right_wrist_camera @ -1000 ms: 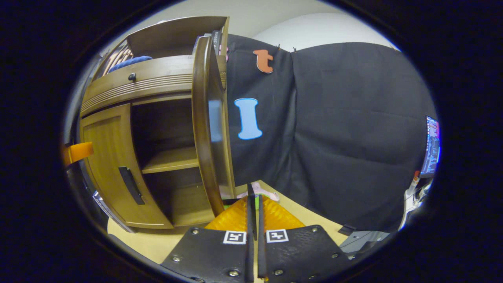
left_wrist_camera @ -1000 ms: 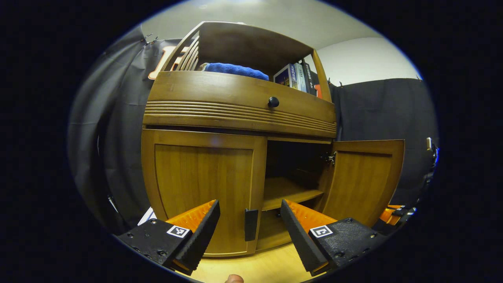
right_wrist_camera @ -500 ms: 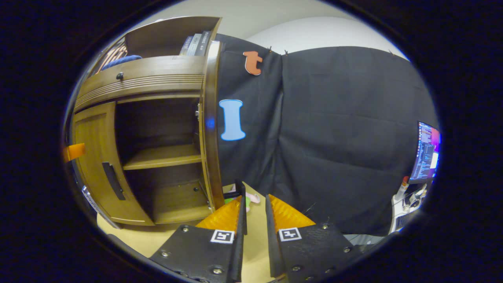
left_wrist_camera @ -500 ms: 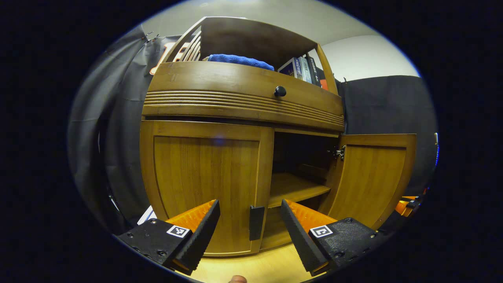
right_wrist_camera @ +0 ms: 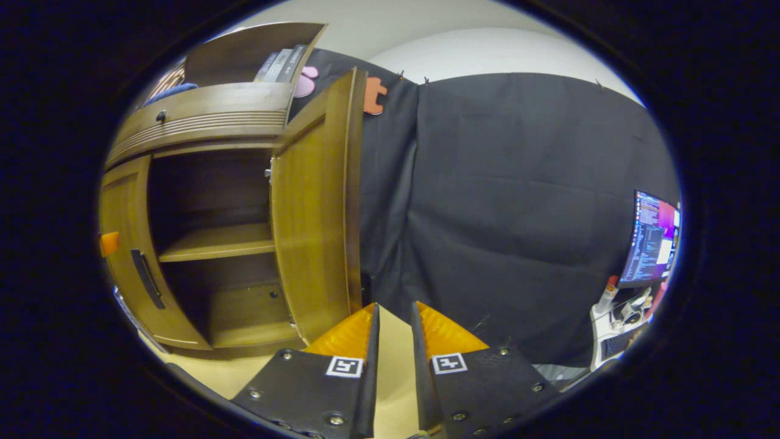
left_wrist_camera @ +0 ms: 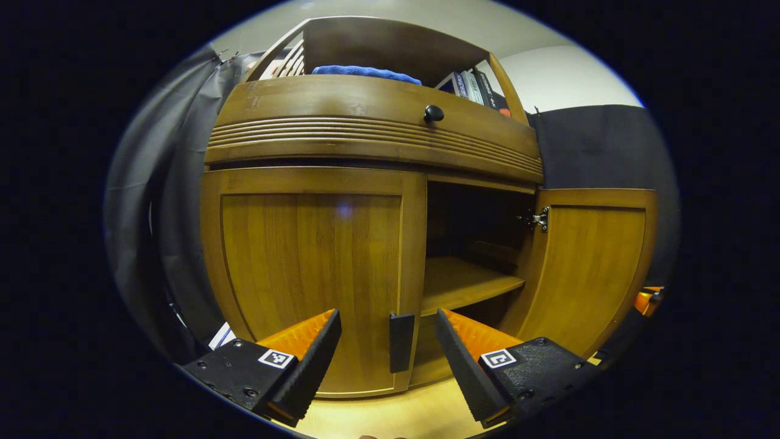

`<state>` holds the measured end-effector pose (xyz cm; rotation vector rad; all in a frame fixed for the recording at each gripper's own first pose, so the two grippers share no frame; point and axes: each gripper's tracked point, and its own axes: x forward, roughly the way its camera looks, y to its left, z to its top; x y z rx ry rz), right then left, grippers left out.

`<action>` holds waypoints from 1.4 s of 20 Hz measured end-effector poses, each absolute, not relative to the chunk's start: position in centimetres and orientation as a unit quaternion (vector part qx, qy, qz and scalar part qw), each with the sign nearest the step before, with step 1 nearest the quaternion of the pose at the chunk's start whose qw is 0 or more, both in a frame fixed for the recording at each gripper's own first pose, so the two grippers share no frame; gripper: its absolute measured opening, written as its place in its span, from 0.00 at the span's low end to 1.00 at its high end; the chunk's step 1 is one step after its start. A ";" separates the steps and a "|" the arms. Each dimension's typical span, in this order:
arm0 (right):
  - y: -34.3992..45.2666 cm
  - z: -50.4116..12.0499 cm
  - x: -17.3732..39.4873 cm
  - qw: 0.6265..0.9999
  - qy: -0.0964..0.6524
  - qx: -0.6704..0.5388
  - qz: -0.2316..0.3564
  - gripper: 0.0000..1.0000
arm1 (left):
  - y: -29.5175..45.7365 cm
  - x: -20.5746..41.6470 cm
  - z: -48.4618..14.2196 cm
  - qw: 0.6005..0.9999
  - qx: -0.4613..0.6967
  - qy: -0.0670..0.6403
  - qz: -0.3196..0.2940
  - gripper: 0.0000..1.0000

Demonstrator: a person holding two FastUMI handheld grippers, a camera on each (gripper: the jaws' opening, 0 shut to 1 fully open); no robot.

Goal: Open the right door of the double-door shoe cabinet with the right hand, and open the left door with the left hand.

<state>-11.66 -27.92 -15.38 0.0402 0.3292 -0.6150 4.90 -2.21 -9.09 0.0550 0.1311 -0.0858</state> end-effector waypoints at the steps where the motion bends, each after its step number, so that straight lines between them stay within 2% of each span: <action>1: -27.9 -15.2 -11.9 0.939 0.159 0.019 -0.303 0.27 | -2.2 5.3 -9.4 0.996 0.030 0.067 -0.039 0.96; 2: -28.0 -14.7 -12.0 0.939 0.153 0.015 -0.307 0.27 | -2.2 5.6 -9.7 0.996 0.033 0.068 -0.035 0.92; 4: -28.2 -13.7 -12.5 0.939 0.147 0.007 -0.312 0.27 | -2.2 6.5 -10.4 0.996 0.039 0.073 -0.028 0.96; 5: -28.4 -13.0 -12.7 0.938 0.144 0.004 -0.314 0.27 | -2.0 7.0 -10.6 0.996 0.042 0.073 -0.025 0.92; 12: -30.6 -8.1 -14.6 0.931 0.107 -0.007 -0.349 0.27 | -2.5 9.9 -12.8 0.995 0.041 0.092 -0.015 0.92; 13: -30.7 -7.7 -14.8 0.930 0.103 -0.005 -0.352 0.27 | -2.5 10.2 -13.2 0.994 0.042 0.095 -0.012 0.82; 16: -30.3 -7.3 -15.1 0.930 0.098 -0.003 -0.355 0.27 | -3.2 10.8 -14.4 0.992 0.044 0.112 -0.027 0.72; 17: -30.1 -7.5 -15.1 0.930 0.100 -0.005 -0.354 0.27 | -3.3 10.9 -14.5 0.992 0.042 0.113 -0.030 0.63; 21: -29.1 -8.0 -15.0 0.933 0.107 -0.003 -0.344 0.27 | -3.7 11.0 -14.7 0.992 0.036 0.117 -0.042 0.34; 22: -28.8 -8.0 -15.0 0.934 0.106 -0.002 -0.342 0.27 | -3.8 11.0 -14.8 0.992 0.033 0.117 -0.043 0.36; 23: -28.6 -8.0 -15.0 0.935 0.106 -0.001 -0.339 0.27 | -3.9 10.9 -14.7 0.992 0.031 0.116 -0.044 0.32; 28: -27.7 -7.4 -15.1 0.940 0.099 0.000 -0.326 0.27 | -4.0 9.7 -14.7 0.992 0.015 0.114 -0.055 0.29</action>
